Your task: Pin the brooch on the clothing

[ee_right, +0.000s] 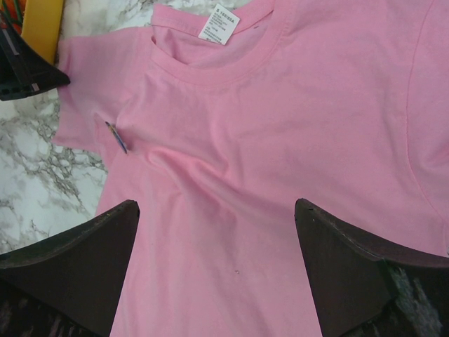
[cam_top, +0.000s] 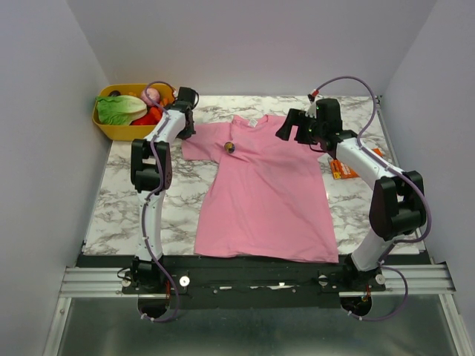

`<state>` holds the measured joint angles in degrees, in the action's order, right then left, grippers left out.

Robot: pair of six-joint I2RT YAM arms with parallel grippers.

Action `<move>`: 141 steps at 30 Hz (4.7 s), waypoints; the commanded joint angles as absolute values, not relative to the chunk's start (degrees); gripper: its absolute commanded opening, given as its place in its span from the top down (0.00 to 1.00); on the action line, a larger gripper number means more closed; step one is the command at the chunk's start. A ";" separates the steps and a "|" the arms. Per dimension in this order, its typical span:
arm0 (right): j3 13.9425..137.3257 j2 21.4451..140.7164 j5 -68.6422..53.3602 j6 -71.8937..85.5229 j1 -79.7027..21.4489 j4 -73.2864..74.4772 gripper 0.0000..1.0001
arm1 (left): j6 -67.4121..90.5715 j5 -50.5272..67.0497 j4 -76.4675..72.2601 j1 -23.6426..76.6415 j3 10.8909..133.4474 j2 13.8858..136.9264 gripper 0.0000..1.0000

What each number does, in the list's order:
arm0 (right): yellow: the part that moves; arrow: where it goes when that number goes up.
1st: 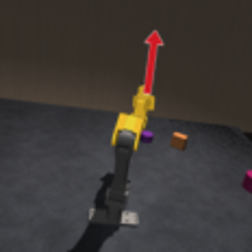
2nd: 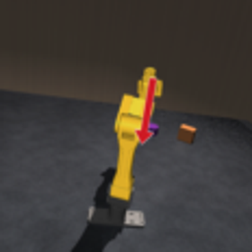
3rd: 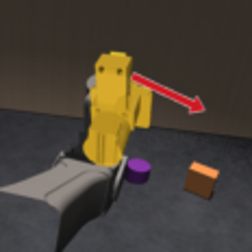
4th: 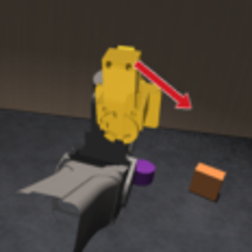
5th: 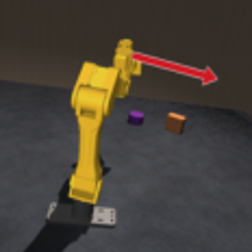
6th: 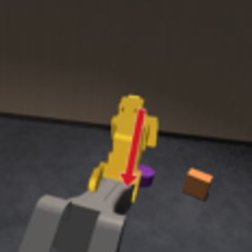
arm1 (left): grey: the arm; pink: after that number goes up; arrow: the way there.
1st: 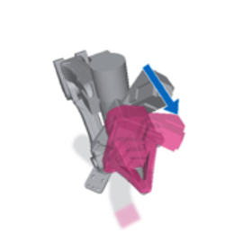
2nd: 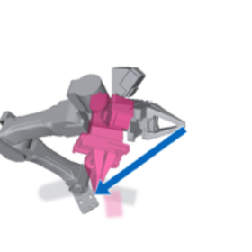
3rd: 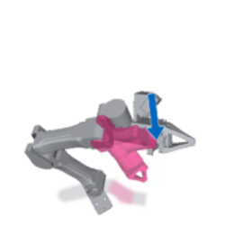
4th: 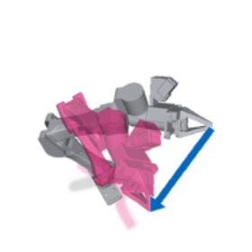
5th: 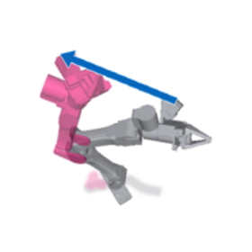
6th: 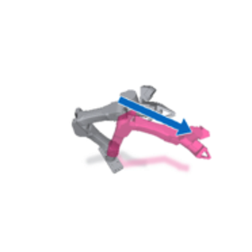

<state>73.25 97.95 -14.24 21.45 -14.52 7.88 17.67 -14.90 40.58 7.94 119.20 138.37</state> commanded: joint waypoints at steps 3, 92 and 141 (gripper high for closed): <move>75.50 99.14 -15.64 21.71 -14.24 9.58 0.00 | 17.58 -14.44 40.79 6.41 115.85 134.30 0.79; 55.28 87.02 10.63 20.65 -42.89 26.36 0.00 | 33.84 -2.46 18.54 36.83 38.41 86.84 1.00; 67.14 88.50 4.84 16.96 -34.46 25.14 0.00 | 32.35 -12.21 25.40 37.88 50.08 73.46 0.83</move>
<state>64.66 86.98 7.11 17.50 -36.95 26.48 37.10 -7.99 27.07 37.69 43.03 71.72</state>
